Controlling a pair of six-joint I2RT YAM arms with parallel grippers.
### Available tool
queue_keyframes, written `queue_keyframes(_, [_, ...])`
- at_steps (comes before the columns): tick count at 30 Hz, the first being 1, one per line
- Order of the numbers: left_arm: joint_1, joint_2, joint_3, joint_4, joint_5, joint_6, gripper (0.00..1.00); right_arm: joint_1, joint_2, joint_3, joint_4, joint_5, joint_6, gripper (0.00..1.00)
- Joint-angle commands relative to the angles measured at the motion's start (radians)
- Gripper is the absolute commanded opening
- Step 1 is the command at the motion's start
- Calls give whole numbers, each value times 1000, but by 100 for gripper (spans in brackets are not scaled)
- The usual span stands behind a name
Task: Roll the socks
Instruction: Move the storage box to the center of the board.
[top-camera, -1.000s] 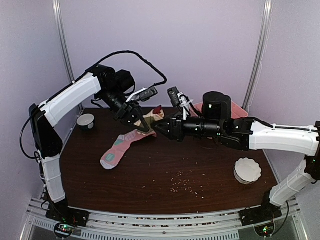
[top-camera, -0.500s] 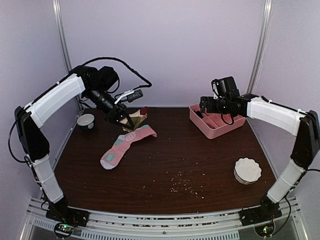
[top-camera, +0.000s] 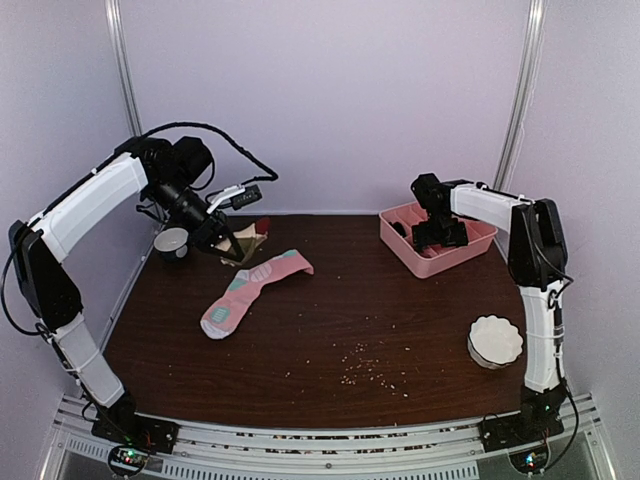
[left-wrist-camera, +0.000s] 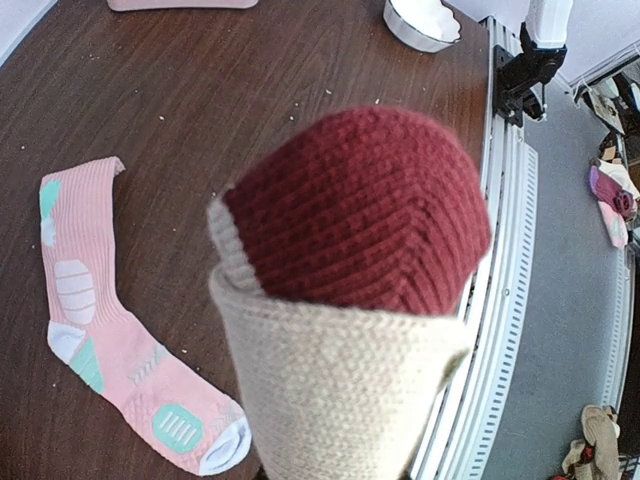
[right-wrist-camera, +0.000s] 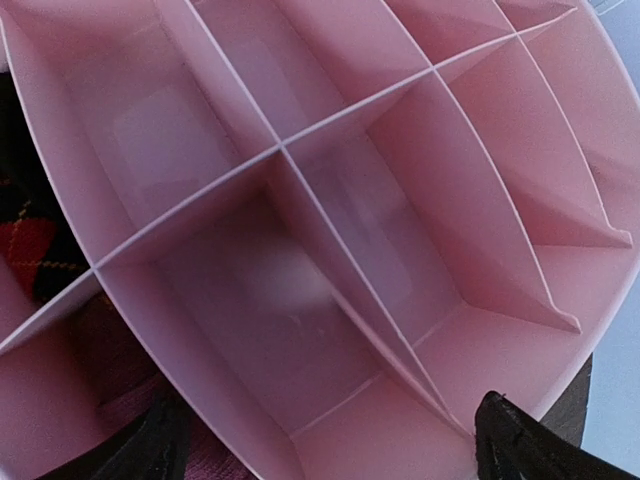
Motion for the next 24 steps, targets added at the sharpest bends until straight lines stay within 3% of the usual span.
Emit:
queue_keyframes(1, [5, -28, 12, 15, -7, 8, 0, 1, -49, -79, -46, -122, 57, 100])
queue_keyframes(7, [5, -21, 43, 9, 6, 1, 0, 15, -166, -304, 109, -271, 193, 100])
queue_keyframes(13, [5, -25, 28, 4, 8, 12, 0, 103, -282, -515, 399, -434, 467, 100])
queue_keyframes(18, [5, -24, 19, -2, 3, 24, 0, 201, -270, -506, 513, -481, 617, 99])
queue_keyframes(24, [5, -10, 11, -6, 14, 44, 0, 264, -256, -431, 487, -429, 655, 99])
